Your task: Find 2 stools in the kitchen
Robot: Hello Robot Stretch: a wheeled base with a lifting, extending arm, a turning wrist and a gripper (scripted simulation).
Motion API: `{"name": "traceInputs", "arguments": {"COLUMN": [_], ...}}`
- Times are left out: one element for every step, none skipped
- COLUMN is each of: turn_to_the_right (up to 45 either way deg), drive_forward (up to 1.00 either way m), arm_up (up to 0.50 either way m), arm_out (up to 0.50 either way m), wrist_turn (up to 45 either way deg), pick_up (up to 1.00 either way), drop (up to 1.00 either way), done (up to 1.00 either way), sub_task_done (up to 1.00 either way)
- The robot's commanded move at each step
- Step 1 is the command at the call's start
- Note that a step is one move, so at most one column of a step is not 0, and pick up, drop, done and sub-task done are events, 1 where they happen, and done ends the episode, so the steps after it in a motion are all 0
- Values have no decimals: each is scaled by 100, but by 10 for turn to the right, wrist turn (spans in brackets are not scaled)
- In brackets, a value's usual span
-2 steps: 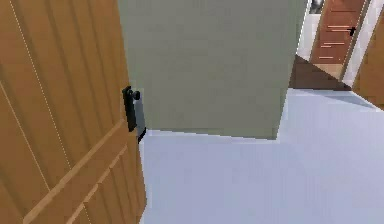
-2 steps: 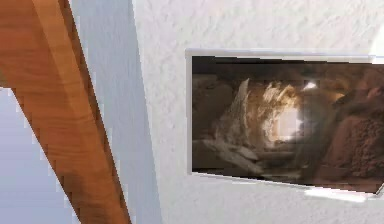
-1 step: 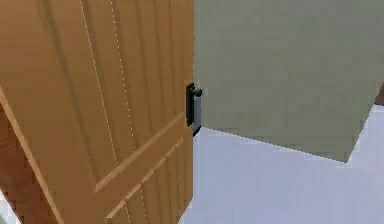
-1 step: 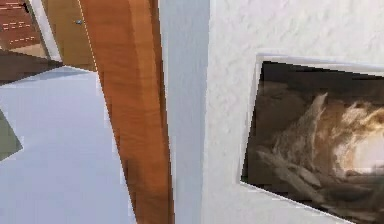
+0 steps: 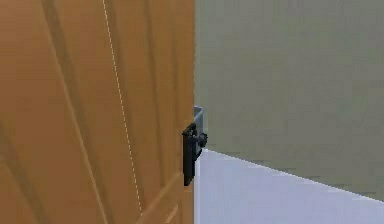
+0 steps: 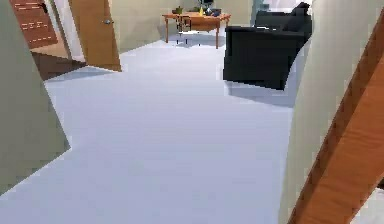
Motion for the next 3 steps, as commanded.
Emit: {"name": "traceInputs", "arguments": {"turn_to_the_right": [450,120,0], "drive_forward": [0,0,50], "arm_up": [0,0,0], "arm_out": [0,0,0], "wrist_turn": [0,0,0], "pick_up": [0,0,0], "drop": [0,0,0], "done": [0,0,0], "sub_task_done": [0,0,0]}}
